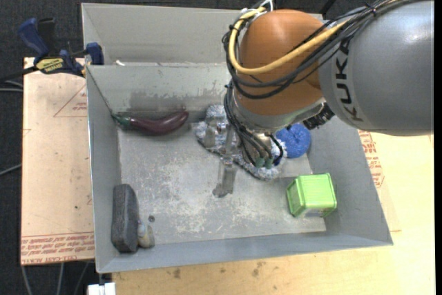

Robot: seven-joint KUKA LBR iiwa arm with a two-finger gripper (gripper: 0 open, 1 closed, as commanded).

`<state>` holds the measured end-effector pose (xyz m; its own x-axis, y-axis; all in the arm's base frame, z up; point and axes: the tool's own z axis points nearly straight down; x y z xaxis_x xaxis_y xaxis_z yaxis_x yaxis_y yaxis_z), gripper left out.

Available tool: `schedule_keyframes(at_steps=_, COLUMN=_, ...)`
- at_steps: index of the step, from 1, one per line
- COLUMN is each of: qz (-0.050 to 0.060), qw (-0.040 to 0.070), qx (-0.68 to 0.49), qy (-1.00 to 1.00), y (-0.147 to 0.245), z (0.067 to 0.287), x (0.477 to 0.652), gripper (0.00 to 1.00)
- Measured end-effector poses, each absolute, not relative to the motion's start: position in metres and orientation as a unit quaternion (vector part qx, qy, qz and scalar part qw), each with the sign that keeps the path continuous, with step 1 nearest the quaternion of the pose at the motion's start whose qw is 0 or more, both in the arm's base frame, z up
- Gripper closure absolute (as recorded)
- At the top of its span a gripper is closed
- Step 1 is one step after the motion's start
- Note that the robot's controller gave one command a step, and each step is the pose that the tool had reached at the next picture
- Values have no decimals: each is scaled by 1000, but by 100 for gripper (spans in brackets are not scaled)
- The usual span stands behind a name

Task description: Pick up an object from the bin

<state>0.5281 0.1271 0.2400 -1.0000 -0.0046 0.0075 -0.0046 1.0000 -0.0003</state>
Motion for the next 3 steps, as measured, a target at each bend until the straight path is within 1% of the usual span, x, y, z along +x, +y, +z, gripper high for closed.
schedule_keyframes(at_steps=1, qz=-1, qw=0, qx=0, qy=-1000, y=126, z=245, x=530, gripper=0)
schedule_keyframes(at_steps=2, qz=-2, qw=1, qx=41, qy=-999, y=104, z=250, x=556, gripper=0)
schedule_keyframes(at_steps=3, qz=1, qw=-2, qx=15, qy=-1000, y=77, z=248, x=580, gripper=0)
